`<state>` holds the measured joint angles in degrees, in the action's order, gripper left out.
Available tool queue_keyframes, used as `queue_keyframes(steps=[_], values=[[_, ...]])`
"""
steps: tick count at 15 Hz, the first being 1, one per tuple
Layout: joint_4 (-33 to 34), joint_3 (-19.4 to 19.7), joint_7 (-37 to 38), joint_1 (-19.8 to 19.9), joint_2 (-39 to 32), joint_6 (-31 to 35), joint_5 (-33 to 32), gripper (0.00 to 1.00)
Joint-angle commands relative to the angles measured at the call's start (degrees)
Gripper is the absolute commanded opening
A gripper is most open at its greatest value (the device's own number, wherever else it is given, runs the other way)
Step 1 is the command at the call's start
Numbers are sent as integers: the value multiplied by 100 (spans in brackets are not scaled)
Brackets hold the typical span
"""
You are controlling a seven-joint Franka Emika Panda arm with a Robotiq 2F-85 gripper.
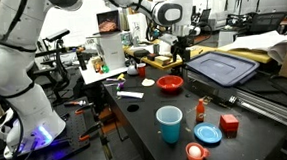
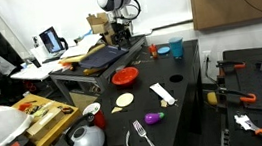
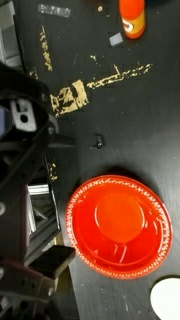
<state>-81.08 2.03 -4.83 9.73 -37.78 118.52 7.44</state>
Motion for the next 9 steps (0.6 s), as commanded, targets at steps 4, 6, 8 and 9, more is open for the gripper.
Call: queue_keyframes(steps=[4, 6, 8, 9], values=[[-418, -174, -623, -167, 416, -223, -206, 100], [-511, -226, -770, -212, 460, -209, -230, 100], [-605, -280, -890, -265, 501, -191, -259, 100], [-654, -320, -967, -286, 528, -185, -268, 100]])
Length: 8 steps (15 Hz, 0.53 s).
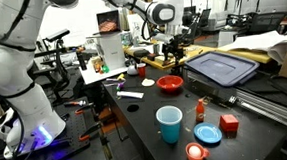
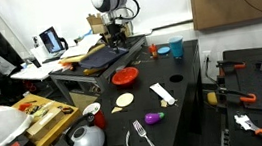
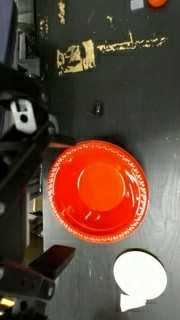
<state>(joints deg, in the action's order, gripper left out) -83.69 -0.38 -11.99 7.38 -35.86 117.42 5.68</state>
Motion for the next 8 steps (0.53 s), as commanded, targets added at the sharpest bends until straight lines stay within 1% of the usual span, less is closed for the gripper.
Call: queue_keyframes(steps=[1, 8], values=[[-436, -118, -310, -85, 356, -73, -103, 100], [-638, -342, -767, -356, 474, -84, -295, 100]])
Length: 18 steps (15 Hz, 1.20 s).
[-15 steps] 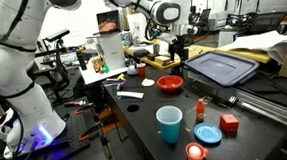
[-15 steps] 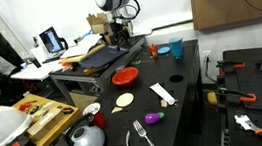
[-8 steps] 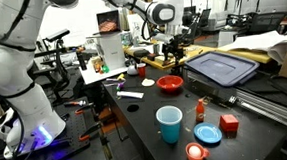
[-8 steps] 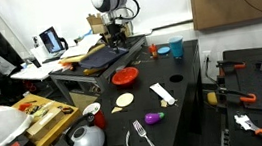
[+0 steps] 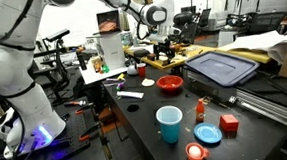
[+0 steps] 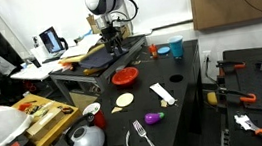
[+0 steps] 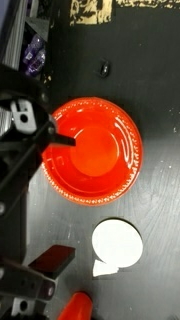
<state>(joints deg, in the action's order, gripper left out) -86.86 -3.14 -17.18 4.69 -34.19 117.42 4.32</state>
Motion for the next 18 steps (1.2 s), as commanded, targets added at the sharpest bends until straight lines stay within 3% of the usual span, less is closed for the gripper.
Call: queue_keyframes(steps=[1, 12, 18], values=[[-332, -105, -327, -130, 314, -95, -202, 100], [-361, -611, -1054, -507, 335, -272, -306, 100], [-78, -761, -660, -780, 151, -529, -188, 100]])
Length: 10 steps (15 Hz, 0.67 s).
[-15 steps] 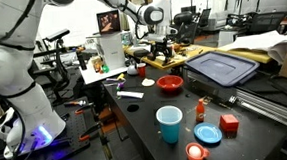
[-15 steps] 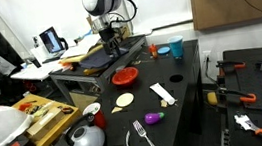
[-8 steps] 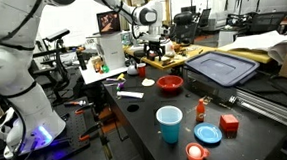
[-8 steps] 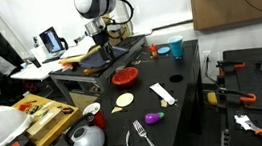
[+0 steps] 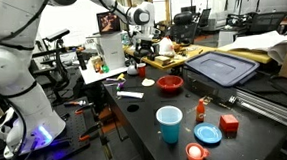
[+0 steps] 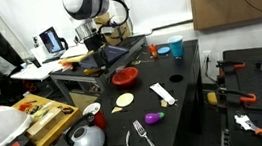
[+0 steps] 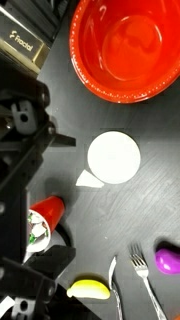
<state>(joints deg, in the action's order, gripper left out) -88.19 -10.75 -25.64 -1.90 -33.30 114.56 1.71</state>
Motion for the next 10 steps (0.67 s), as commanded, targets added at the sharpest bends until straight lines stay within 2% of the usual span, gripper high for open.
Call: queue_keyframes(steps=[1, 10], values=[[97, 6, 293, -179, 31, -260, 73, 100], [551, 133, 1596, -643, -433, -172, -28, 100]])
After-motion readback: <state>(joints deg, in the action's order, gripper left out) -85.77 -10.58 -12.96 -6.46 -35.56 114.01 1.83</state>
